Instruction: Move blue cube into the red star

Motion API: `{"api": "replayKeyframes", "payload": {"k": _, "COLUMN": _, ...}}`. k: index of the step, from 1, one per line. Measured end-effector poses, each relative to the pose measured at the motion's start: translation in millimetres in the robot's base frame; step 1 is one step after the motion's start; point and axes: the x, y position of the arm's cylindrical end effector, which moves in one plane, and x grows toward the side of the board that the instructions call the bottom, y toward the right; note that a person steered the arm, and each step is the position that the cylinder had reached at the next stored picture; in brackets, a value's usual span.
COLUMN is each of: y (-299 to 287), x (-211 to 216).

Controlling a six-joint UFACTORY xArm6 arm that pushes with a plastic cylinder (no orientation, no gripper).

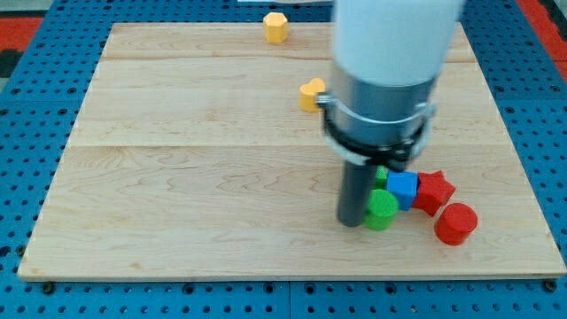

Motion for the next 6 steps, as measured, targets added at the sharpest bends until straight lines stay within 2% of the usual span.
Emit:
{"api": "replayKeyframes", "payload": {"k": 1, "y": -5, "x": 3}}
{"api": "replayKeyframes", "payload": {"k": 2, "y": -90, "x": -18}}
{"api": "replayKeyframes", "payload": {"k": 3, "y": -108, "x": -83}}
{"api": "replayKeyframes", "payload": {"k": 4, "y": -94, "x": -139}}
{"api": "replayKeyframes", "payload": {"k": 5, "y": -30, "x": -126}}
{"api": "replayKeyframes", "payload": {"k": 6, "y": 47, "x": -66}}
